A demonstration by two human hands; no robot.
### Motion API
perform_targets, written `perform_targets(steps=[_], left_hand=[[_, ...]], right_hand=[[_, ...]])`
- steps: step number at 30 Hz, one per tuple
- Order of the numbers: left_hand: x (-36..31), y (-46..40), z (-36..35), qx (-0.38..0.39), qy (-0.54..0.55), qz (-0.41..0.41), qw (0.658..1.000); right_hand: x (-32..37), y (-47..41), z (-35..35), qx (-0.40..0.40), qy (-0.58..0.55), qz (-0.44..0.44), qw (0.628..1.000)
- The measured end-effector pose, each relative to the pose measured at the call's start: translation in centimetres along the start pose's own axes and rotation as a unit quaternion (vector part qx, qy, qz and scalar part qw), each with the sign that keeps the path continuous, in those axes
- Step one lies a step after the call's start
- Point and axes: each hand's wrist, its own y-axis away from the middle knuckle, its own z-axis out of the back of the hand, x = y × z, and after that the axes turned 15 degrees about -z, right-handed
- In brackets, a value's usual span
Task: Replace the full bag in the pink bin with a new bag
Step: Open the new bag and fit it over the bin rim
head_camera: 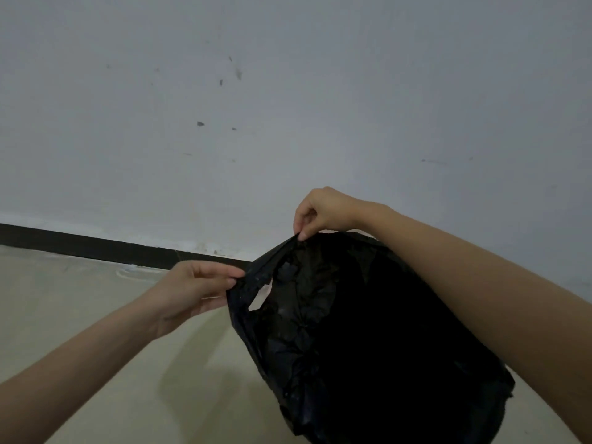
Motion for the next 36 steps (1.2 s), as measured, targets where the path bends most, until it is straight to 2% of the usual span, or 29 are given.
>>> perform_targets(steps=[4, 7, 9, 10, 12, 14, 17, 20, 24, 26, 28, 33, 36], left_hand=[[4.1, -1.5, -0.7, -0.010, 0.030, 0.054, 0.998], [6.8, -1.6, -1.8, 0.056, -0.001, 0.115, 0.992], [7.4, -2.1, -2.3, 0.111, -0.077, 0.119, 0.984], [6.9, -2.8, -2.4, 0.116, -0.126, 0.087, 0.981], [4.5, -4.7, -2.6, 0.072, -0.199, -0.030, 0.977], [0.9, -6.4, -3.4, 0.054, -0.237, -0.163, 0.956], [-3.1, -8.7, -6.6, 0.136, -0.316, -0.284, 0.895], [-4.8, -10.3, -11.0, 0.208, -0.369, -0.331, 0.844], [-4.8, -11.9, -15.1, 0.282, -0.466, -0.333, 0.770], [-4.6, -12.5, -16.0, 0.296, -0.495, -0.337, 0.745], [-4.6, -13.0, -16.5, 0.296, -0.498, -0.341, 0.740], [-5.2, -13.8, -16.6, 0.276, -0.482, -0.330, 0.763], [-5.3, -14.5, -16.8, 0.275, -0.484, -0.310, 0.771]], right_hand=[[0.0, -2.4, -1.6, 0.032, 0.075, -0.040, 0.996], [0.1, -2.9, -1.9, 0.045, 0.104, -0.068, 0.991], [0.1, -2.1, -1.0, 0.033, 0.051, -0.056, 0.997], [-0.1, -1.2, -0.3, 0.023, -0.003, -0.050, 0.998], [-1.4, 1.1, 1.6, -0.016, -0.086, -0.035, 0.996], [-3.8, 3.7, 3.1, -0.059, -0.107, -0.035, 0.992], [-8.0, 7.3, 3.9, -0.104, -0.126, -0.070, 0.984], [-11.7, 9.8, 3.2, -0.110, -0.146, -0.119, 0.976], [-14.5, 11.0, 1.7, -0.081, -0.175, -0.150, 0.970], [-15.0, 10.9, 1.2, -0.080, -0.177, -0.160, 0.968], [-15.0, 10.7, 0.9, -0.085, -0.162, -0.168, 0.969], [-14.6, 9.5, 0.7, -0.115, -0.135, -0.165, 0.970], [-14.8, 9.1, 0.7, -0.107, -0.166, -0.175, 0.965]])
